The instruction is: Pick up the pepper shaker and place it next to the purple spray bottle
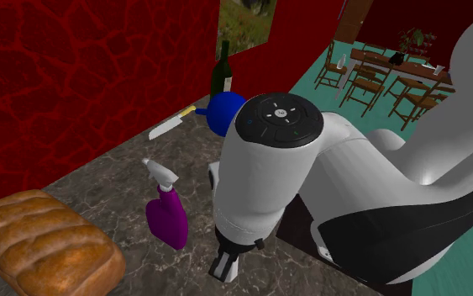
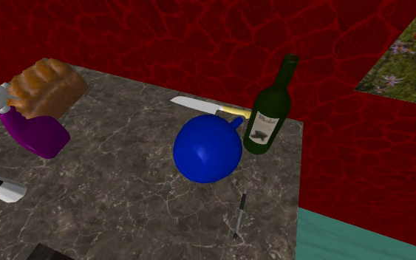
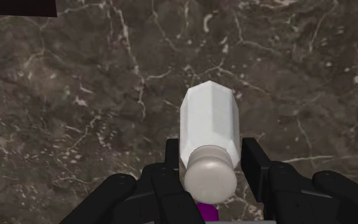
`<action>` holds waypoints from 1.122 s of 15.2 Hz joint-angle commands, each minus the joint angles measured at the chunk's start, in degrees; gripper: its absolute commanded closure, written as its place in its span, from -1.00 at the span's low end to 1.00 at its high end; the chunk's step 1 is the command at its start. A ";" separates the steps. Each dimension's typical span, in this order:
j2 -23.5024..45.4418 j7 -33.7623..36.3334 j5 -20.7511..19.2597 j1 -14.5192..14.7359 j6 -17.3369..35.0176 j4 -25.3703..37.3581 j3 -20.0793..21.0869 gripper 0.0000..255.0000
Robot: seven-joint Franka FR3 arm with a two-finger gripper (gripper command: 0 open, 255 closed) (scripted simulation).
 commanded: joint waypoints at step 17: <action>-3.76 -1.27 1.10 1.09 -8.09 4.74 -2.16 -1.00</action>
